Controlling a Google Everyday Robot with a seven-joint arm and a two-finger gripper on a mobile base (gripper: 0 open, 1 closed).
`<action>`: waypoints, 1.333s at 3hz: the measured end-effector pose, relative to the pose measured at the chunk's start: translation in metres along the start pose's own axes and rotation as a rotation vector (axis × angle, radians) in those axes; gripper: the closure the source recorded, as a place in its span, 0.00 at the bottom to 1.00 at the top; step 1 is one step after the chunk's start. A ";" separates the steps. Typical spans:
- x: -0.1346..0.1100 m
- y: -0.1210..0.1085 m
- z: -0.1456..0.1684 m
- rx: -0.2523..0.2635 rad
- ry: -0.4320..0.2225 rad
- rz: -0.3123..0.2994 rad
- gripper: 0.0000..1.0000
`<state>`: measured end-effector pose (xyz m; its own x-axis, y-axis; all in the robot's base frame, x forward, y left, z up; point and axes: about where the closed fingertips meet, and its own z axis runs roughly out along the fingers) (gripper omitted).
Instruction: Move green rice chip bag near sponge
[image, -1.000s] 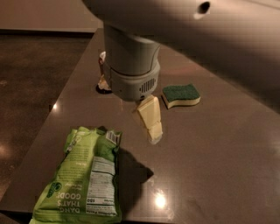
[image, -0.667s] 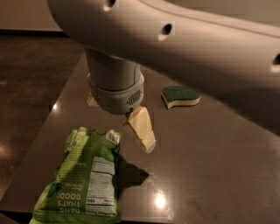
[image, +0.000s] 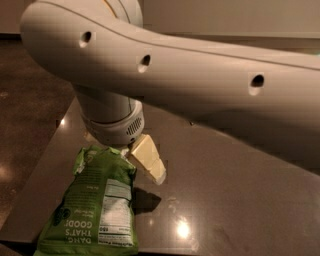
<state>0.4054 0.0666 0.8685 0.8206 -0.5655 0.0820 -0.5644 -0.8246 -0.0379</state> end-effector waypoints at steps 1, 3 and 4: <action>-0.008 -0.004 0.003 -0.031 -0.059 -0.039 0.00; -0.022 -0.008 0.006 -0.058 -0.202 -0.076 0.00; -0.028 -0.007 0.010 -0.030 -0.245 -0.075 0.00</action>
Offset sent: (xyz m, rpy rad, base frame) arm -0.0162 0.0109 -0.0076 0.0062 0.2908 0.0917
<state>0.3875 0.0880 0.8569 0.8552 -0.4929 -0.1602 -0.5008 -0.8655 -0.0107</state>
